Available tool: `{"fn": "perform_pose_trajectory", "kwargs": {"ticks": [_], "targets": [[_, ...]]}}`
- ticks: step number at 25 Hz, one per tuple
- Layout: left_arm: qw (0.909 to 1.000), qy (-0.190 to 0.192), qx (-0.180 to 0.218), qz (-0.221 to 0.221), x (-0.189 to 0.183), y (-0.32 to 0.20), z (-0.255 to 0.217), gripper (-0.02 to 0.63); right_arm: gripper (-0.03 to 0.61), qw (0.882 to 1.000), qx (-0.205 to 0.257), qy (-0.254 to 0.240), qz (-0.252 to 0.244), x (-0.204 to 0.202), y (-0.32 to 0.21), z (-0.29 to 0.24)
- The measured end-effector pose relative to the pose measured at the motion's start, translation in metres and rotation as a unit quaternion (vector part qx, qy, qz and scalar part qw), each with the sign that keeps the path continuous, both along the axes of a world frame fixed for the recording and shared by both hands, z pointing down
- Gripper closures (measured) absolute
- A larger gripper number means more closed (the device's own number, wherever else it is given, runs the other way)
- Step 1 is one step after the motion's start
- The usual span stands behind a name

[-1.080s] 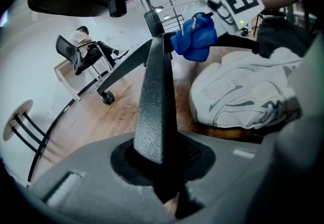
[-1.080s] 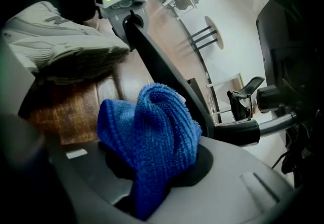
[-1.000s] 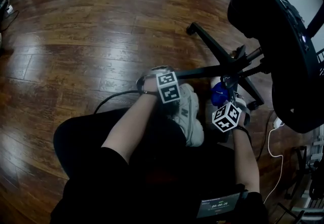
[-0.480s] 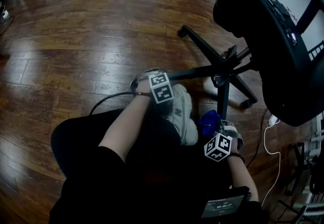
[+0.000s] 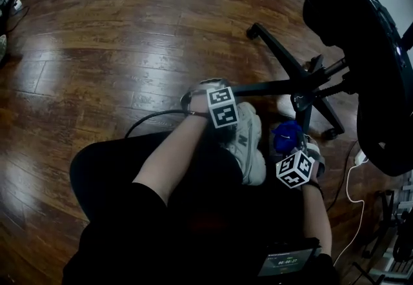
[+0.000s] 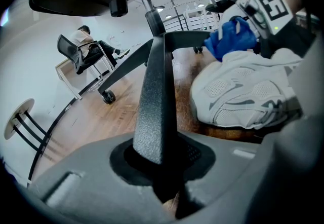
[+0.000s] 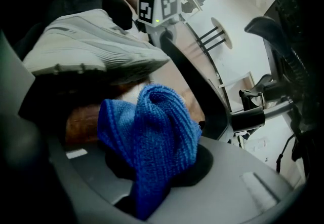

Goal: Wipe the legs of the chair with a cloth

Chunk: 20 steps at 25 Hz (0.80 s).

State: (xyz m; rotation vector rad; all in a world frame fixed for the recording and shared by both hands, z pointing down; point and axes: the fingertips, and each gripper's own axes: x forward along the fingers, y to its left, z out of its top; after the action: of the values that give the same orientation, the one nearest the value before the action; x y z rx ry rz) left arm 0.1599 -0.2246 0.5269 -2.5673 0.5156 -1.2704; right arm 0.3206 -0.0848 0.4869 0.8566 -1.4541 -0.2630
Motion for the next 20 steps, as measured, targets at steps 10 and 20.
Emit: {"fn": "perform_pose_trajectory", "kwargs": {"ticks": [10, 20], "targets": [[1.0000, -0.004, 0.008, 0.004, 0.000, -0.001, 0.000, 0.535, 0.477, 0.997, 0.079, 0.004, 0.024, 0.015, -0.118, -0.036], [1.0000, -0.001, -0.002, 0.003, 0.000, 0.002, 0.002, 0.535, 0.477, 0.999, 0.039, 0.004, -0.003, 0.002, -0.039, -0.012]]}}
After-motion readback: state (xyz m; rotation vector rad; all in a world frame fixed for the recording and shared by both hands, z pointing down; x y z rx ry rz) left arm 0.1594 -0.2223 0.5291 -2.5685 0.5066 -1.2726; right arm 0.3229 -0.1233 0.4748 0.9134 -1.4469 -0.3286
